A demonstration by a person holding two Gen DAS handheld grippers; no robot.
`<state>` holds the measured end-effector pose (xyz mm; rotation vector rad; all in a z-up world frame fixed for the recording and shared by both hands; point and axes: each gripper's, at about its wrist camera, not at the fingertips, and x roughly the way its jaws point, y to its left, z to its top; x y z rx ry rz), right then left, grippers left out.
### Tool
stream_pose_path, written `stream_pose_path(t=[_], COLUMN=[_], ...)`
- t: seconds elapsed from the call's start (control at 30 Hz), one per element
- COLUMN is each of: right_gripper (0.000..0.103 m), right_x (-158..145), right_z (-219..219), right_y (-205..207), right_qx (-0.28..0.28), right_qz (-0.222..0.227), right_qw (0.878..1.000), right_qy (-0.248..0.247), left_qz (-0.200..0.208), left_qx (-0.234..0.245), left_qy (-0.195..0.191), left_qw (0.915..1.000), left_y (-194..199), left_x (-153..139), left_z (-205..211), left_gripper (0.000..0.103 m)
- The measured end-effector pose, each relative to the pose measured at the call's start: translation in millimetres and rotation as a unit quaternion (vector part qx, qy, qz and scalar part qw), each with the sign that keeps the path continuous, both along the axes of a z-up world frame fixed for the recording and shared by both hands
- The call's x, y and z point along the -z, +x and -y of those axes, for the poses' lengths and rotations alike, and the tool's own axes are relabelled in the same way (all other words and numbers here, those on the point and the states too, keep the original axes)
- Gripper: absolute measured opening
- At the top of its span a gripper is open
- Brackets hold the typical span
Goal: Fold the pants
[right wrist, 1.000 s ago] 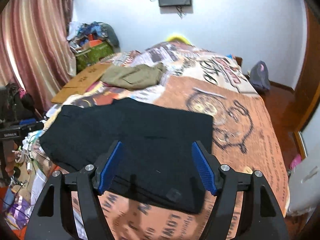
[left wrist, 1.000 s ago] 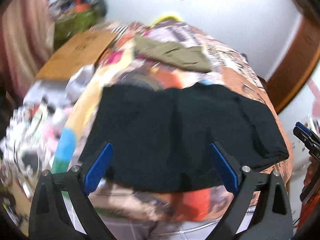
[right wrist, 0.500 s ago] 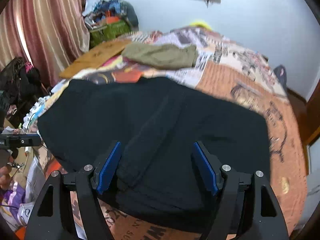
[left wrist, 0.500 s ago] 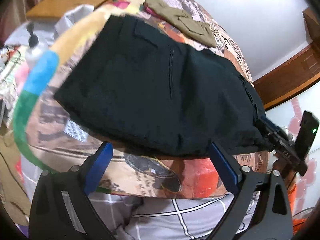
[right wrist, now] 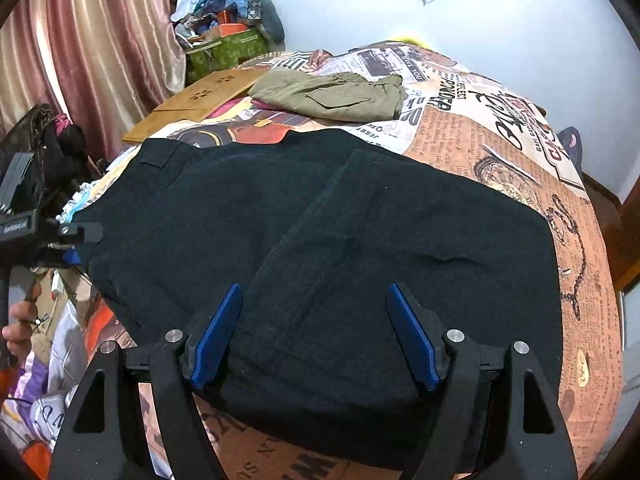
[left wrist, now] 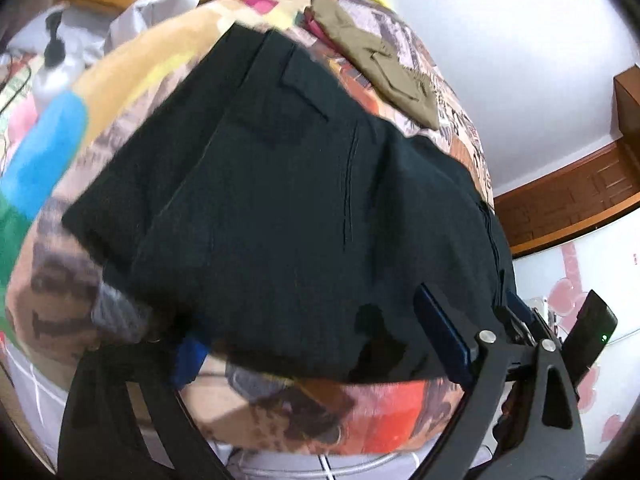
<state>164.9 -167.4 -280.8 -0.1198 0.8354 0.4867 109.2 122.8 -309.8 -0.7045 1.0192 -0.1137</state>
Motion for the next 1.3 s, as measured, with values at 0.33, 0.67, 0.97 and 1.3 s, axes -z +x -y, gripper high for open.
stream_pose_path(t=[0.33, 0.67, 0.97, 1.3], right_gripper=[0.075, 0.075, 0.075, 0.075], right_x=[-1, -18, -23, -35], right_z=[-2, 16, 47, 67], right_y=[1, 2, 14, 4], right_qx=[-0.001, 0.009, 0.059, 0.054], right_qz=[-0.002, -0.013, -0.007, -0.016], right_qw=[1.000, 0.999, 0.997, 0.993], right_qy=[0.003, 0.039, 0.039, 0.102], left_qz=[-0.008, 0.063, 0.157, 0.220], left_qx=[-0.006, 0.008, 0.040, 0.081], left_qy=[0.174, 0.287, 0.293, 0.332], left_qw=[0.9847, 0.9558, 0.9423, 0.9136], left_y=[25, 27, 35, 44], left_x=[-1, -55, -127, -167], left_z=[24, 40, 67, 119], left_gripper=[0.056, 0.024, 0.020, 0.019])
